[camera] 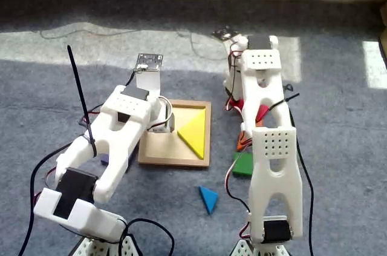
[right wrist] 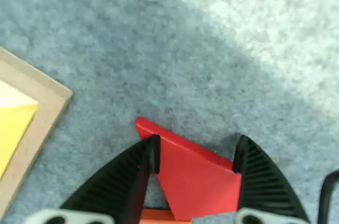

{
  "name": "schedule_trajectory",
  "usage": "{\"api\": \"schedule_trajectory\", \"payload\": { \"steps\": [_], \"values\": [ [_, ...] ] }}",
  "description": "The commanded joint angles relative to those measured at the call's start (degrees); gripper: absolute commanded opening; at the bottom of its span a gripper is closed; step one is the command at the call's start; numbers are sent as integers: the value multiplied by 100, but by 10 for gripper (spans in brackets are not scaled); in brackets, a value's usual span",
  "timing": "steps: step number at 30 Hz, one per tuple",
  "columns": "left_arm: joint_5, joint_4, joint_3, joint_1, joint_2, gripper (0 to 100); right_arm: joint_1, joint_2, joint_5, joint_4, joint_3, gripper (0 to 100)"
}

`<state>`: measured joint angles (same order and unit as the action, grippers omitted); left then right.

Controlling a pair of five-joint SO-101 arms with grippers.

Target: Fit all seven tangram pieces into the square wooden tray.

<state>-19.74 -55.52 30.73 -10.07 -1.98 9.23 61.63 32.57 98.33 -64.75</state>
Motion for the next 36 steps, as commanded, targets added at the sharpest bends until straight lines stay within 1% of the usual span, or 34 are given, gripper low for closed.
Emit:
{"api": "schedule_trajectory", "payload": {
  "steps": [1,3,6,10,12,19,22,30,33,36],
  "values": [
    [-44,79,-242,75,259,220,-356,-40,-862,48,-593,225],
    [-44,79,-242,75,259,220,-488,-40,-1310,66,-875,225],
    [-44,79,-242,75,259,220,-655,-40,-1749,259,-1402,225],
    [-44,79,-242,75,259,220,-813,-40,-2286,268,-1754,225],
    [-44,79,-242,75,259,220,-813,-40,-2400,268,-1763,225],
    [-26,79,-268,57,215,220,-884,-48,-2418,286,-1763,225],
    [-26,79,-268,66,215,220,-919,-48,-2796,286,-1780,225],
    [-26,88,-277,57,215,220,-910,-180,-3297,295,-1745,225],
    [-26,202,-233,57,215,220,-919,-497,-3455,295,-1367,225],
    [-26,202,-233,66,215,220,-892,-1059,-3560,295,-602,225]
  ]
}}
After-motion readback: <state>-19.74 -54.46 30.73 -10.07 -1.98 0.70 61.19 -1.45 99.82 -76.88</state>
